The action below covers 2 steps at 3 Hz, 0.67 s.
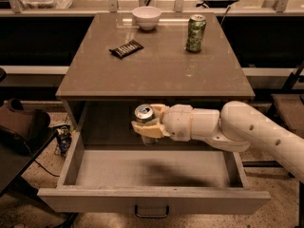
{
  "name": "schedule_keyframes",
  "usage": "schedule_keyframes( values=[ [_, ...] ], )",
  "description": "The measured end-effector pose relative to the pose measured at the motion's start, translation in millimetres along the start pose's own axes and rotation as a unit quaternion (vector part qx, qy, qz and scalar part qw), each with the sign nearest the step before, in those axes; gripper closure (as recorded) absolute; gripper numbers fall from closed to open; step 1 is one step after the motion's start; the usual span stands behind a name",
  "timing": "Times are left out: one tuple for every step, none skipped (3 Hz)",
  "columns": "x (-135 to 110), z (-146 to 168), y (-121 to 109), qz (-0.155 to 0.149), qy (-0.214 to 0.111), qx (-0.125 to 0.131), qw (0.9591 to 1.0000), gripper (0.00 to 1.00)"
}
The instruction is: Place redbull can into top drawer
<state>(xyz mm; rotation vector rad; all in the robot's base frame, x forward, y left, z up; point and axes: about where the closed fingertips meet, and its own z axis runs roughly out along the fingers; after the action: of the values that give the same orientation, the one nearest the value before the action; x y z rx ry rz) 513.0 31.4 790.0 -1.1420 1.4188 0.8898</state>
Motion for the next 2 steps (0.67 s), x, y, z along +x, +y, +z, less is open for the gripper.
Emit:
schedule_keyframes(
  values=[
    [24,19,5,-0.014,-0.022,-0.055,0.9982,1.0],
    [46,23,17,-0.018,-0.041,-0.076,0.9961,1.0]
  ],
)
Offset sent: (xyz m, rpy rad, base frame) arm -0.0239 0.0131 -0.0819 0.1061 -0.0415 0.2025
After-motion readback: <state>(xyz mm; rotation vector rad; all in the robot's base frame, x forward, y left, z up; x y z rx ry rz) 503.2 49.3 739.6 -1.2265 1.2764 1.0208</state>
